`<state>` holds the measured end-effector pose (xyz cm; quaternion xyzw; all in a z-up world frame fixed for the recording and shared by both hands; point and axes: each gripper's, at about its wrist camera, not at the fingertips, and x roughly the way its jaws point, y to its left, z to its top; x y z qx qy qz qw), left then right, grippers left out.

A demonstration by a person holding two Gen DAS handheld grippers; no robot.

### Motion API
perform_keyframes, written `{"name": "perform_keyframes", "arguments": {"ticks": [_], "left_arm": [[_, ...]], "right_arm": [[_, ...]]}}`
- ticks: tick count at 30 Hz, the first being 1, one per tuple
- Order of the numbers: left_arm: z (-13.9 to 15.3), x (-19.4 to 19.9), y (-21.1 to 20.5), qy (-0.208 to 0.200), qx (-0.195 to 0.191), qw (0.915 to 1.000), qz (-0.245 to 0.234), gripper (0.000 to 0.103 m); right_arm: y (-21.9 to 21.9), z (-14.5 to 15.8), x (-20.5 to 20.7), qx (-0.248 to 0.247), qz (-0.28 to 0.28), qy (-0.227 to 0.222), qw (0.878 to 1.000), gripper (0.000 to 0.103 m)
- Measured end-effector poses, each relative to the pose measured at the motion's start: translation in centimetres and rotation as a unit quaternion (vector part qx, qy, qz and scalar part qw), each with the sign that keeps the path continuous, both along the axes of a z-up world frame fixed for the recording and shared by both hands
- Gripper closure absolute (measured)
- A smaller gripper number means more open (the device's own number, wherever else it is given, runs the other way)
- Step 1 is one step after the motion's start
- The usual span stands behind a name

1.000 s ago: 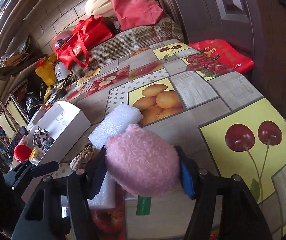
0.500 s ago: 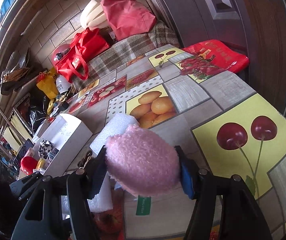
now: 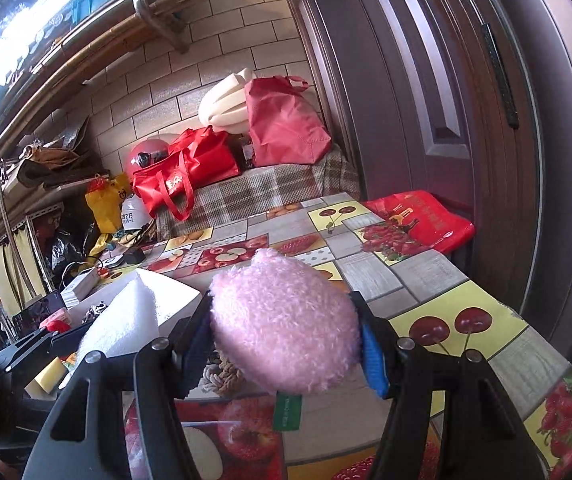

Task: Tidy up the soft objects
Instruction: 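Grasp the white foam block with the left gripper while the right grasps the pink fluffy ball, then carry the white foam block and the pink fluffy ball over the tray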

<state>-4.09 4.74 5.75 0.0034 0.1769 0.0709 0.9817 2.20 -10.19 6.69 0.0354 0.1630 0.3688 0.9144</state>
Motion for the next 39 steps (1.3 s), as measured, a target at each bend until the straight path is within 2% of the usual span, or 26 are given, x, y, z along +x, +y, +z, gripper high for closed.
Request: {"name": "perform_keyframes", "arguments": {"ticks": [6, 20, 32, 39], "left_arm": [[0.1, -2.7, 1.0, -0.009, 0.002, 0.9999, 0.014, 0.037], [0.0, -7.4, 4.4, -0.021, -0.014, 0.9975, 0.066, 0.037], [-0.2, -9.4, 6.6, -0.024, -0.003, 0.9953, 0.094, 0.037], [-0.4, -10.7, 9.1, -0.032, -0.030, 0.9908, 0.128, 0.037]], "right_arm": [[1.7, 0.3, -2.2, -0.019, 0.018, -0.038, 0.999, 0.039], [4.4, 0.2, -6.3, -0.037, 0.066, -0.074, 0.994, 0.039], [6.2, 0.1, -8.0, -0.051, 0.088, -0.082, 0.991, 0.039], [7.2, 0.1, -8.3, -0.051, 0.089, -0.083, 0.991, 0.039]]}}
